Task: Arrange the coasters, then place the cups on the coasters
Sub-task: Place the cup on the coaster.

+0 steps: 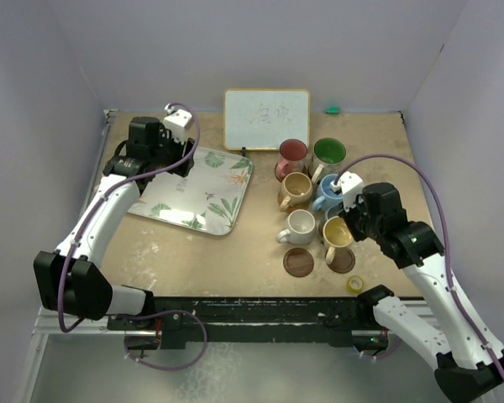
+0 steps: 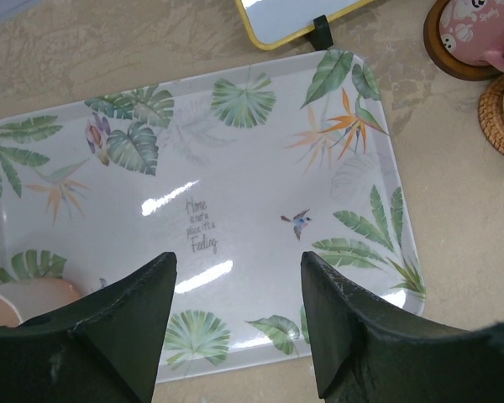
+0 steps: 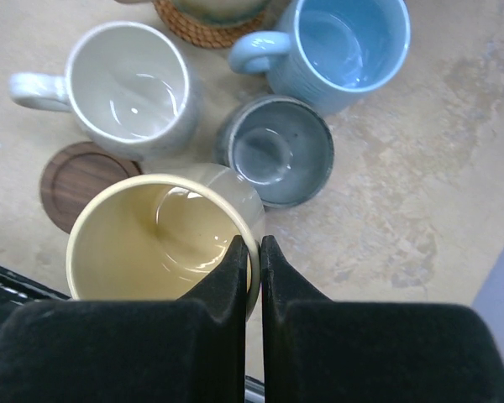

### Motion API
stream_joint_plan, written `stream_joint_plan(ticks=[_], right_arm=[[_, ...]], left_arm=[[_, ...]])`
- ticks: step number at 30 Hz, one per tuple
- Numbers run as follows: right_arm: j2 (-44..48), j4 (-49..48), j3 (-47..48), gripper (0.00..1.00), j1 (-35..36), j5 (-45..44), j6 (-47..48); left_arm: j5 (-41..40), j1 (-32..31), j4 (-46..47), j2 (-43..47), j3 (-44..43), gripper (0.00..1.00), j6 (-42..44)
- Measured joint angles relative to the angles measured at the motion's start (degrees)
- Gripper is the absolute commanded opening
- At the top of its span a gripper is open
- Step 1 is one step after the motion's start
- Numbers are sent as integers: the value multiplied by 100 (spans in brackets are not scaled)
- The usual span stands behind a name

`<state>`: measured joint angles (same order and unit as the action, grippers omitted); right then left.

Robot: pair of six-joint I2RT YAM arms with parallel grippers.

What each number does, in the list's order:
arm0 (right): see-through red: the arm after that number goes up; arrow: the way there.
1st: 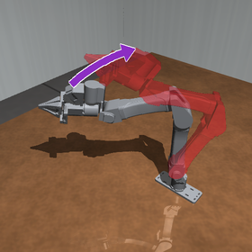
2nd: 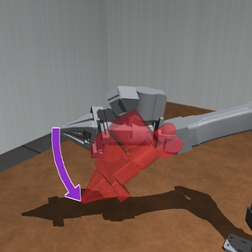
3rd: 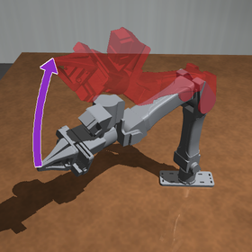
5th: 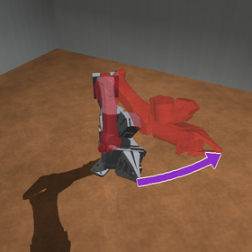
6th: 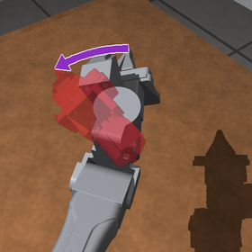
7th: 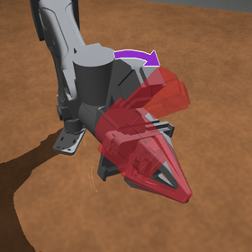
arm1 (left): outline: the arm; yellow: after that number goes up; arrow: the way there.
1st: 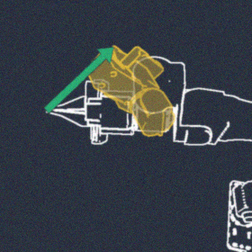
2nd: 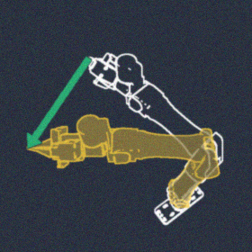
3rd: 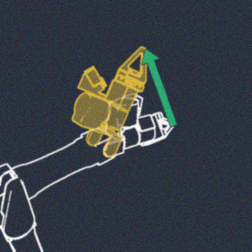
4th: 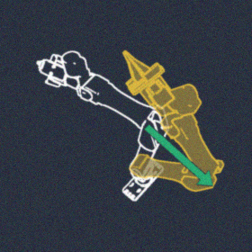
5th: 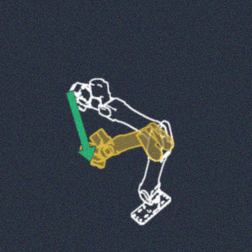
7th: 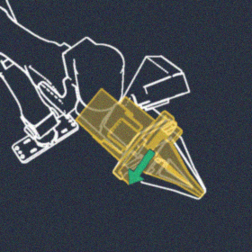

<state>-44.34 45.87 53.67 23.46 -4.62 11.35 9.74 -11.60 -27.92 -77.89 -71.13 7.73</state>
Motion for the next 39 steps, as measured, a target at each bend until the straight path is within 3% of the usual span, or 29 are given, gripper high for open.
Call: stream_joint_plan(ticks=[9,18,39], right_arm=[[-111,487,146,0,-7,120,817],[46,431,-529,0,-7,409,1320],[-431,-404,-1132,0,-234,435,1692]], left_arm=[[11,0,4,-127,0,58,44],[28,0,0,-400,-2,58,44],[98,0,-2,-461,-68,58,44]])
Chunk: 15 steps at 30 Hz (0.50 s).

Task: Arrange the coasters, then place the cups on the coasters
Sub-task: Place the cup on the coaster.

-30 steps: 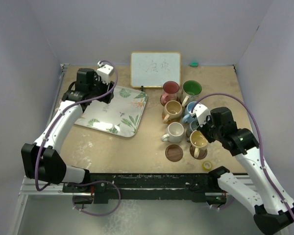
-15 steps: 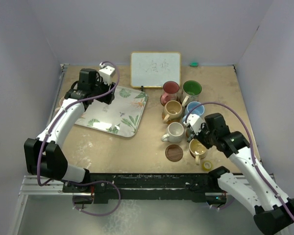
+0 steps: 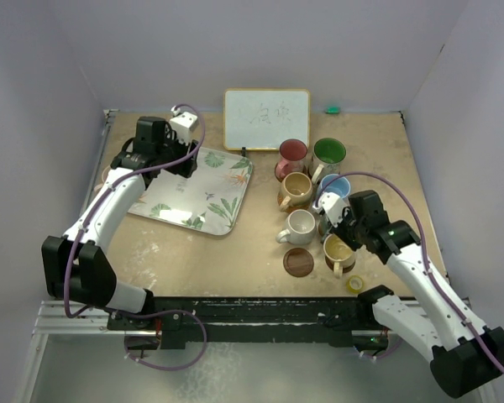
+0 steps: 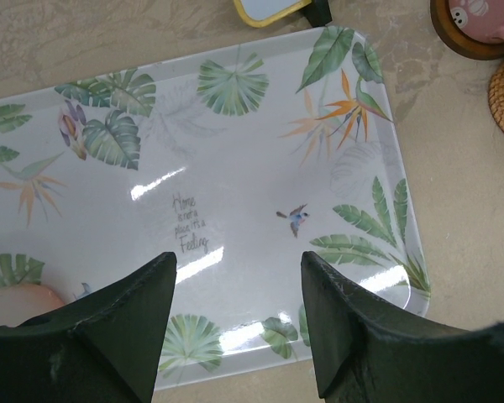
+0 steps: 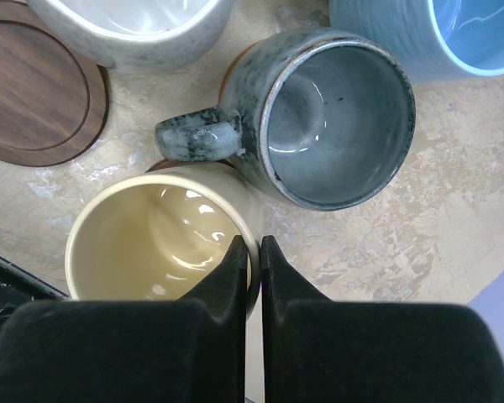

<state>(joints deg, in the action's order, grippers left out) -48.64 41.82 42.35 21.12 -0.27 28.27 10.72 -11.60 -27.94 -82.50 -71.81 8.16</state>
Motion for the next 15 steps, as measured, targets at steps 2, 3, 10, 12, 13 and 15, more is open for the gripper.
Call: stream_joint_plan(ticks=[2,3,10,12,13,15], right_arm=[[-68,-17,-7,0,-66,13,33],[-96,-17,-13,0,-101,26,48],[-122,-22,-39,0,-236,138,87],[-122,-22,-42,0,-245,142,85],[-125,-26,-44,0,-251,142,85],[-127,-31,-48,0,-273,142,83]], left_arm=[[13,0,0,0,0,58,0],[17,0,0,0,0,58,0],[59,0,0,0,0,58,0],[68,0,-2,0,0,58,0],[70,0,-2,0,0,58,0],[83,0,-4,0,0,58,0]])
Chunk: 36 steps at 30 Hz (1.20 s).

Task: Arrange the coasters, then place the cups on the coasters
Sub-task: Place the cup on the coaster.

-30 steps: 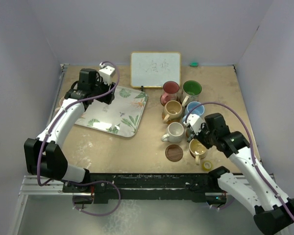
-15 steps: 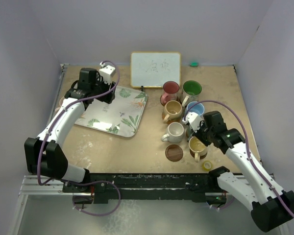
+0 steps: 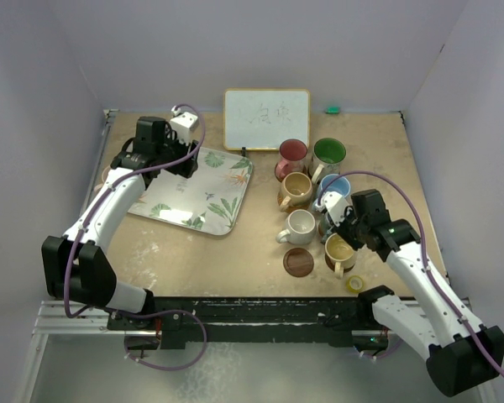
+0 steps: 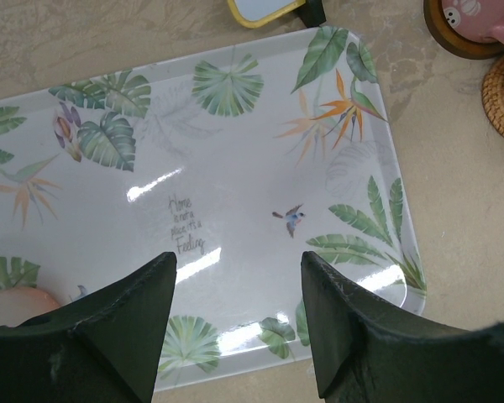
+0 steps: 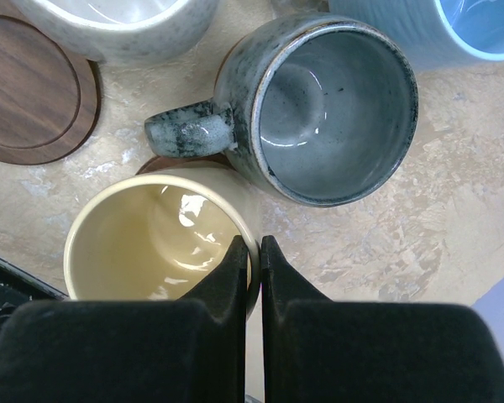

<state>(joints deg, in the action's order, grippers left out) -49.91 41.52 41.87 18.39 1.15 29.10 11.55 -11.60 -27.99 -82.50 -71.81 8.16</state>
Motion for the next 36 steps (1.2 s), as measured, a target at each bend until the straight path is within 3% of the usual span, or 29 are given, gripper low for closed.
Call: stream_joint_plan(ticks=[8,26,36], right_arm=[[-33,-2,0,0,-46,-17,-20],[-328,175,33,14,-203,-352,61],[-409,404,83,29,-205,-345,299]], left_arm=[[22,0,0,0,0,58,0],[37,0,2,131,0,59,0],[66,0,4,153,0,59,0]])
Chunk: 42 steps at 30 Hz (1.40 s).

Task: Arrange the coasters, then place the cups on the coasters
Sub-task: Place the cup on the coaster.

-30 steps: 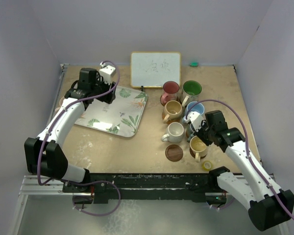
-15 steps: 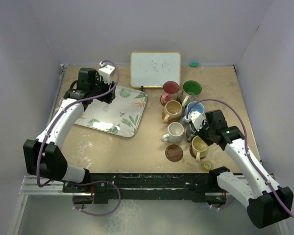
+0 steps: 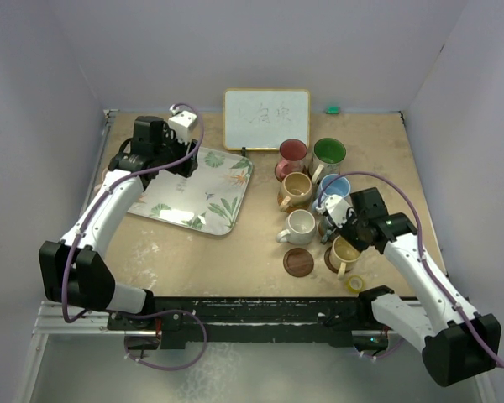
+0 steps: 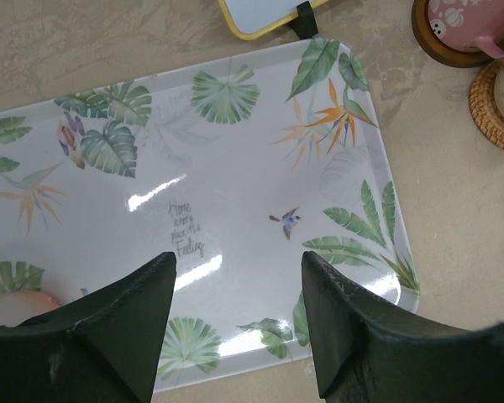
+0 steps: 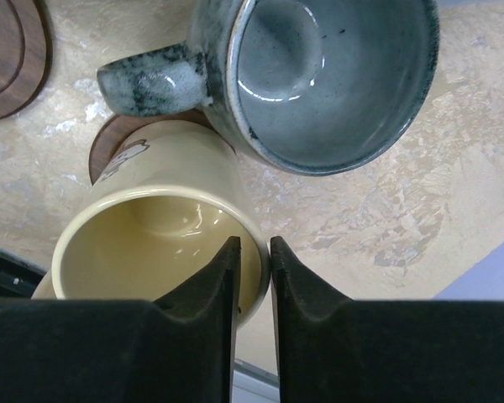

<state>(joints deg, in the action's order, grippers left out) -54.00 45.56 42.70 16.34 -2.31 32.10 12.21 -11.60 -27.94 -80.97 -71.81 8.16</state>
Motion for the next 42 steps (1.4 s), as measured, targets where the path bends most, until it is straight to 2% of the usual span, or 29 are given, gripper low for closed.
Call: stream_joint_plan(ticks=[7,13,24,31,42], right_arm=[[-258,260,251,42,0,127,326],[-597,479,518,42,0,332,662],[-1034,612,761,28,0,492,1056],[-1150,629,791,10,-2,483,1130],[-1045,866,831,0,-2,461,1084]], left_arm=[[83,0,0,63,2,59,4],[177,0,4,144,4,59,31],[236,0,4,146,33,59,48],[247,0,4,149,46,59,48],[262,0,7,195,46,59,48]])
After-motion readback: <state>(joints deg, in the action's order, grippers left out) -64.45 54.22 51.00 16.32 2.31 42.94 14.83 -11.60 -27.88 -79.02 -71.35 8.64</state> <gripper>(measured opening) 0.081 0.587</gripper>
